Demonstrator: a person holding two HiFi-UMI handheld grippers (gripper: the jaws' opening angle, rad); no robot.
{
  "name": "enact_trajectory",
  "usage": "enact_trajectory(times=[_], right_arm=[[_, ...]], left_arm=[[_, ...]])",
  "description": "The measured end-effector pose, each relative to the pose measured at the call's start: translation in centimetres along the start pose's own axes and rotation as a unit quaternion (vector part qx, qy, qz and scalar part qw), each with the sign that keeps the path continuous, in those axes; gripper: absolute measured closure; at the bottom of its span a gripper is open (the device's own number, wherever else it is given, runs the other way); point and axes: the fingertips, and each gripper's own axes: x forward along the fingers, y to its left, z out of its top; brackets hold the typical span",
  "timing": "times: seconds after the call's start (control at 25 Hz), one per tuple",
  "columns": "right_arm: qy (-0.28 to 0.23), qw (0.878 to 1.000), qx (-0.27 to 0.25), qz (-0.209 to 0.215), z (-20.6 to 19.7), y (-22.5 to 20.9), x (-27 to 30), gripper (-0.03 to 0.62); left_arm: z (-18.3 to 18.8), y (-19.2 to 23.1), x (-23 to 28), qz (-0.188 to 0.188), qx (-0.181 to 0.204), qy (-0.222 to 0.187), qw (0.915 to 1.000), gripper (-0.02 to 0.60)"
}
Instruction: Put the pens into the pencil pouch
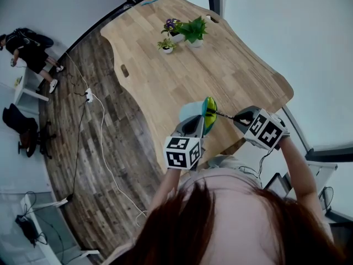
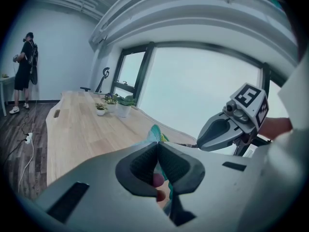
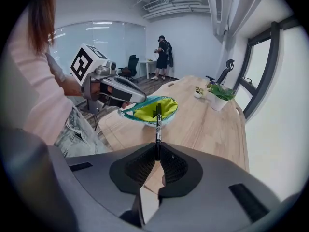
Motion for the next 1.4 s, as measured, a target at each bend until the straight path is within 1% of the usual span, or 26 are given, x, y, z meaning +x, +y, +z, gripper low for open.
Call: enact_trajectory(times=[0.28,0.44,0.68,1.16,1.4], right_arm=[[0.040,0.999,-0.021,0.012,0.4,0.8,0.7,0.565],[0.051,0.998,-0.031,0.018,0.5,1.0,1.4,0.565],[0.068,0.996,-0.047,0.020,1.0,1.1,2.2,0.565],[0.067,0.996,-0.054,0.032,2.3,1.4,4.4,0.565],[0.049,0.997,-0.051,0.028,3.2,1.0,5.4,0.565]], left_arm=[[-0.5,-0.8,-0.2,-0.013,0.009,0.006,0.9999,0.574],[-0.6,-1.3,-0.1,-0.024,0.014,0.008,0.9996,0.574],[-0.8,-2.5,0.2,-0.045,0.032,0.013,0.9984,0.574],[-0.5,-3.8,0.3,-0.078,0.045,0.017,0.9958,0.574],[-0.2,-3.0,0.4,-0.071,0.042,0.013,0.9965,0.574]])
